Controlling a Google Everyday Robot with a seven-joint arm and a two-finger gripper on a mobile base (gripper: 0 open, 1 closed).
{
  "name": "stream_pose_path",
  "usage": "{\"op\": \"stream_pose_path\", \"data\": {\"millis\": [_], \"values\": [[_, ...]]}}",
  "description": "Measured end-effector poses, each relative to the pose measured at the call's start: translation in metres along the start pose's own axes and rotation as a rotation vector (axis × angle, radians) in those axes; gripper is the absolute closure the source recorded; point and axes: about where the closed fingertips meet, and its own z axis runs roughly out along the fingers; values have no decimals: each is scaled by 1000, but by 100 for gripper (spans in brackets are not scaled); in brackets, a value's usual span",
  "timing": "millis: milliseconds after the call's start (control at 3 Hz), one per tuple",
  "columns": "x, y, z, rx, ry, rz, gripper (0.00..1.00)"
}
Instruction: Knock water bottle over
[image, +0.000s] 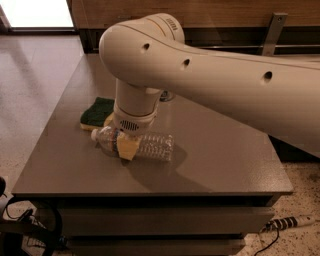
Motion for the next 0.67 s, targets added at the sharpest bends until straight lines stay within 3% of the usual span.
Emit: {"op": "stream_pose_path", "data": {"millis": [333, 667], "values": [[0, 0, 0, 0, 0, 0, 83], [0, 1, 0, 1, 1, -1, 53]]}}
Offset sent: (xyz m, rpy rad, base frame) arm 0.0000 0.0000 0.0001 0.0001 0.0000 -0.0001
